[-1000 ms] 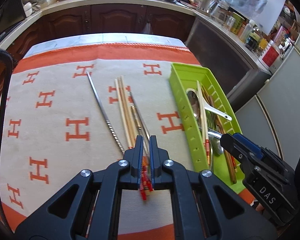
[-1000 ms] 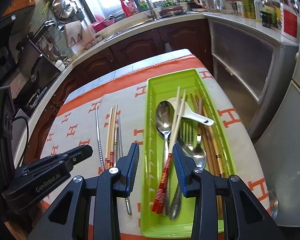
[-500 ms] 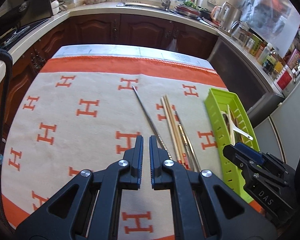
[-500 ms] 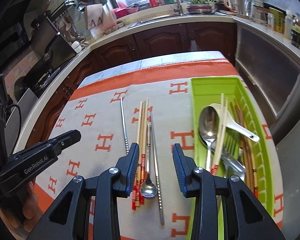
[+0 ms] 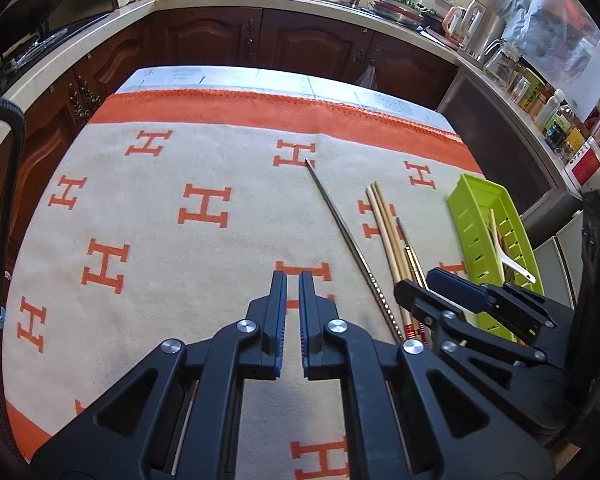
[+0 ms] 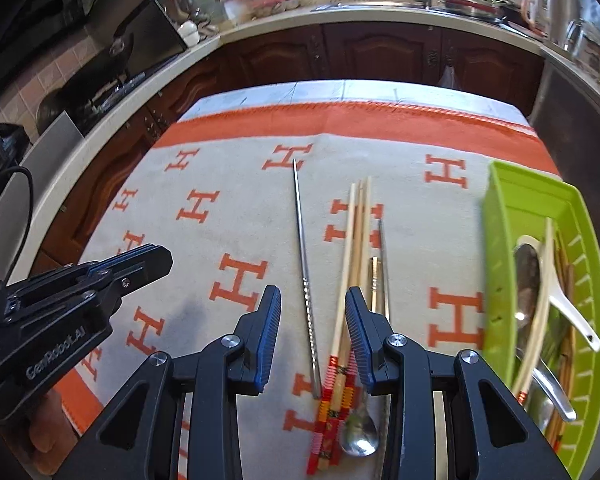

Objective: Organize utensils
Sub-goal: 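Move both tools back over the remaining chopsticks on the blanket, then close the right tool on a metal chopstick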

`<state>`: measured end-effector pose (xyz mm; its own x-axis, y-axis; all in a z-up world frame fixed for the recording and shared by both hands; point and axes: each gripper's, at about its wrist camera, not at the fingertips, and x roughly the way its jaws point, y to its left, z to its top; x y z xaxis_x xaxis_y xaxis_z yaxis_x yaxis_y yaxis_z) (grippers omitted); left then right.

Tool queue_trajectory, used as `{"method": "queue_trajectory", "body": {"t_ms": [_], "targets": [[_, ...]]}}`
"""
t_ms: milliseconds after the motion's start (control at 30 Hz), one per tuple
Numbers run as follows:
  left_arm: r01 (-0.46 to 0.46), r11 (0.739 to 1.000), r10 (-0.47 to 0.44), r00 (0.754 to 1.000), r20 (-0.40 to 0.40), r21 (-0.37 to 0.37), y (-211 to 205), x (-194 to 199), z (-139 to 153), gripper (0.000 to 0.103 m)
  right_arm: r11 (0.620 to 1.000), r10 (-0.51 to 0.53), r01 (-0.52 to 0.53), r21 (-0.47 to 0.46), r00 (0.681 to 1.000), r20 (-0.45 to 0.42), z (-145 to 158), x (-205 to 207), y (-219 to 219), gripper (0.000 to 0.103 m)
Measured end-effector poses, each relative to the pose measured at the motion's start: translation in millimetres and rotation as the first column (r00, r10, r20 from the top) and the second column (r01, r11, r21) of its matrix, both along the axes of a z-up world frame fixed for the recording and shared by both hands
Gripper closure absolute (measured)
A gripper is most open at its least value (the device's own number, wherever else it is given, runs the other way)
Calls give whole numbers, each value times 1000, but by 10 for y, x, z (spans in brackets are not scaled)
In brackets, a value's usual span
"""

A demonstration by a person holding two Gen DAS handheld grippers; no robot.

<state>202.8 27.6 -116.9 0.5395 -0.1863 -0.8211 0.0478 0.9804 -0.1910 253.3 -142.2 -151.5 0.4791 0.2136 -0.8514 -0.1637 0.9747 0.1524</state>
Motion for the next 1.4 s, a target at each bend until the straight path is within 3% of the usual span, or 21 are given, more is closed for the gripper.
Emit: {"method": "queue_trajectory", "body": {"t_ms": [300, 433, 567, 633, 867, 1133, 1400], "targets": [[-24, 1000, 24, 999, -46, -8, 168, 138, -235, 99, 998, 24, -27, -60, 998, -62, -390, 329, 239, 75], [-23, 1000, 22, 998, -59, -11, 183, 177, -297, 99, 993, 33, -38, -108, 999, -41, -445, 361, 316, 80], [-16, 1000, 15, 998, -67, -10, 147, 196, -330, 99, 988, 34, -38, -149, 999, -31, -471, 369, 356, 92], [-10, 1000, 9, 998, -69, -7, 117, 196, -340, 99, 992, 19, -23, -126, 999, -37, -458, 369, 307, 97], [11, 1000, -11, 998, -61, 11, 16, 176, -296, 99, 999, -29, 28, -16, 998, -49, -350, 285, 115, 97], [45, 998, -43, 998, -36, 43, -161, 91, -142, 99, 991, -105, 104, 81, 994, 16, 16, -30, -271, 97], [99, 992, -97, 995, -25, 76, -491, -3, -24, 100, 965, -225, 208, 157, 969, 104, 436, -439, -901, 97]]}}
